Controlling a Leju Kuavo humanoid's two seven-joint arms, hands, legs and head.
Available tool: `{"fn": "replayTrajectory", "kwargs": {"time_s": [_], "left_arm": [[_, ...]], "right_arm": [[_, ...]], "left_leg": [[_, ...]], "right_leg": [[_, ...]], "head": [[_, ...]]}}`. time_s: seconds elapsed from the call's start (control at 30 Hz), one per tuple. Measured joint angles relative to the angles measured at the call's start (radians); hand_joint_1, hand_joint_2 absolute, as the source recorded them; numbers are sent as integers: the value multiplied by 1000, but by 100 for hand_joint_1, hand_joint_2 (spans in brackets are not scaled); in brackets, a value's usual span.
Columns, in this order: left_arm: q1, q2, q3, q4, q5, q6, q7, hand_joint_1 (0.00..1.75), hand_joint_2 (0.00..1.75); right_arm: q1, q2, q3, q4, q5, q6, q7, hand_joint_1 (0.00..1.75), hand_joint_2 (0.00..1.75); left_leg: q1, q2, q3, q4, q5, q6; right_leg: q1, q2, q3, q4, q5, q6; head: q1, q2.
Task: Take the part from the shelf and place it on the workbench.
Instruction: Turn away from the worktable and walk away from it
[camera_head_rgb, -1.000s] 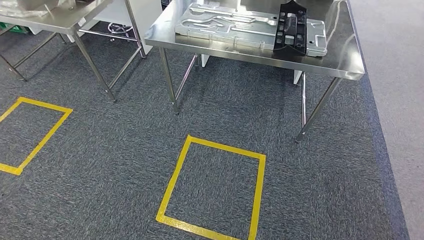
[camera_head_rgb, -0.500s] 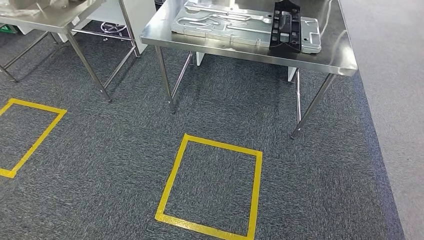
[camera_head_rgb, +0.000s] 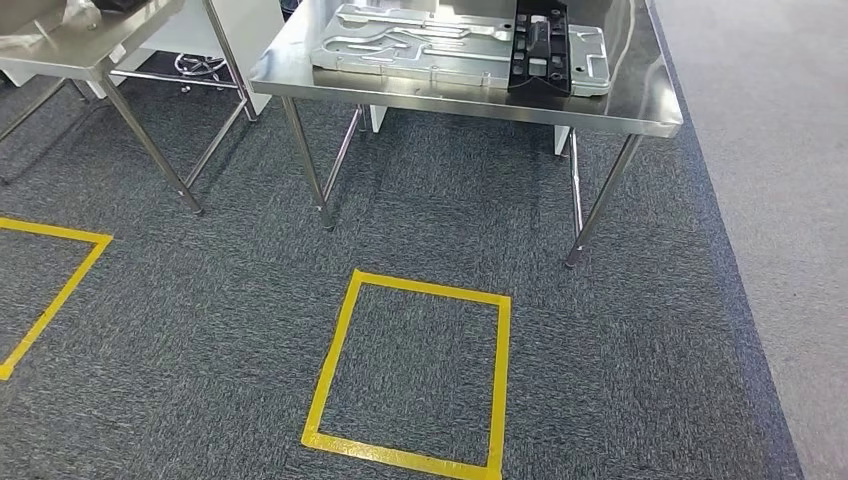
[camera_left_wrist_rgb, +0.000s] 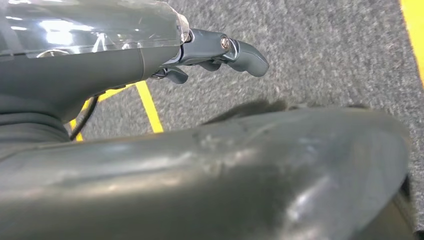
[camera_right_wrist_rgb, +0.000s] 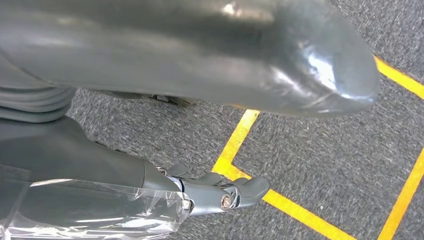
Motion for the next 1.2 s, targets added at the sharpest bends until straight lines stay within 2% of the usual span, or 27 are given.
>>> {"fn": "replayTrajectory", "kwargs": {"time_s": [0.1,0.17,0.2,0.27,0.3,0.33,0.37,0.43,0.5,0.53,0.6,0.67,0.7,0.77,0.8,0.83,0.87,0.9,0.93,1.0,1.03,1.13,1.17,1.2], "left_arm": [[0,1,0,0,-7,10,15,0,0],[0,2,0,0,-13,19,22,0,0],[0,2,0,0,-16,22,24,0,0],[1,2,0,0,-21,27,28,0,0],[1,3,0,0,-23,29,31,0,0],[1,3,0,0,-25,29,33,0,0],[1,4,0,0,-28,29,35,0,0],[0,4,0,0,-33,28,35,0,0],[0,4,0,0,-35,27,33,0,0],[-1,4,0,0,-35,27,30,0,0],[-4,4,0,0,-35,27,25,0,0],[-6,5,0,0,-35,28,22,0,0],[-6,5,0,0,-35,28,21,0,0],[-5,6,0,0,-35,27,20,0,0],[-5,6,0,0,-35,27,20,0,0],[-4,6,0,0,-35,27,20,0,0],[-4,7,0,0,-35,26,20,0,0],[-4,8,0,0,-35,27,20,0,0],[-4,9,0,0,-35,27,20,0,0],[-6,10,0,0,-33,30,17,0,0],[-7,10,1,0,-29,31,15,0,0],[-9,11,6,0,-11,30,10,0,0],[-10,11,10,0,-5,29,9,0,0],[-11,10,14,0,0,28,10,0,0]], "right_arm": [[-4,-1,-10,10,-18,-13,23,0,0],[-8,-5,-28,23,-38,-22,51,0,0],[-9,-8,-38,29,-47,-24,68,0,0],[-10,-14,-59,42,-60,-27,104,0,0],[-10,-17,-67,47,-64,-28,120,0,0],[-9,-21,-76,52,-67,-29,134,0,0],[-8,-23,-82,56,-68,-30,143,0,0],[-7,-27,-91,61,-69,-26,152,0,0],[-10,-28,-97,64,-67,-16,153,0,0],[-11,-28,-99,65,-65,-11,153,0,0],[-11,-30,-103,67,-63,-2,152,0,0],[-12,-31,-106,68,-63,2,151,0,0],[-12,-32,-107,69,-62,2,151,0,0],[-12,-33,-108,70,-61,3,151,0,0],[-12,-33,-108,71,-60,4,150,0,0],[-12,-33,-108,72,-58,5,149,0,0],[-12,-33,-108,73,-57,7,147,0,0],[-13,-33,-108,73,-56,8,145,0,0],[-13,-33,-109,74,-54,11,142,0,0],[-16,-32,-109,74,-54,17,139,0,0],[-17,-32,-110,74,-55,20,139,0,0],[-17,-33,-115,74,-61,22,147,0,0],[-17,-33,-117,75,-63,22,150,0,0],[-17,-33,-121,75,-66,22,152,0,0]], "left_leg": [[-2,3,0,-14,4,16],[1,11,1,-22,12,32],[2,15,0,-24,16,38],[0,23,-4,-24,17,43],[-1,26,-5,-24,17,43],[-2,30,-5,-23,17,43],[-2,33,-5,-23,16,42],[-2,39,-2,-21,14,38],[-6,43,0,-18,10,28],[-8,46,0,-17,9,23],[-9,49,2,-18,8,12],[-7,43,-6,6,-13,1],[-5,36,-23,47,-40,-4],[-2,26,-82,180,-111,-11],[-1,24,-109,240,-133,-14],[0,23,-124,271,-136,-15],[1,23,-120,262,-119,-15],[1,22,-97,214,-85,-13],[2,18,-63,142,-48,-10],[0,7,-9,22,-4,-2],[-2,3,1,-4,0,3],[-4,7,2,-16,4,21],[-2,11,3,-21,9,29],[1,15,4,-26,14,36]], "right_leg": [[-2,4,-6,2,2,18],[-3,-3,-21,35,-24,30],[-5,-9,-42,81,-53,35],[-7,-16,-104,211,-119,43],[-8,-17,-128,263,-135,46],[-8,-19,-136,280,-132,47],[-8,-22,-124,259,-110,47],[-8,-35,-56,124,-43,42],[-3,-46,-5,18,-7,30],[0,-47,2,0,-6,24],[1,-40,1,-3,-4,12],[-3,-36,2,-9,1,-1],[-5,-35,3,-11,4,-7],[-5,-30,0,-11,5,-13],[-4,-26,-1,-11,5,-14],[-4,-22,-2,-10,5,-14],[-4,-17,-1,-9,5,-14],[-4,-12,-1,-7,5,-13],[-4,-7,0,-5,4,-11],[-1,1,-2,1,2,-3],[0,4,-4,2,2,2],[-2,8,-8,4,2,21],[-3,4,-14,18,-9,27],[-4,-2,-29,51,-32,32]], "head": [[1,0],[2,0],[3,0],[5,0],[5,0],[5,0],[5,0],[5,0],[4,0],[4,0],[3,0],[3,0],[3,0],[2,0],[2,0],[2,0],[2,0],[2,0],[2,0],[2,0],[3,0],[3,0],[4,0],[6,0]]}}
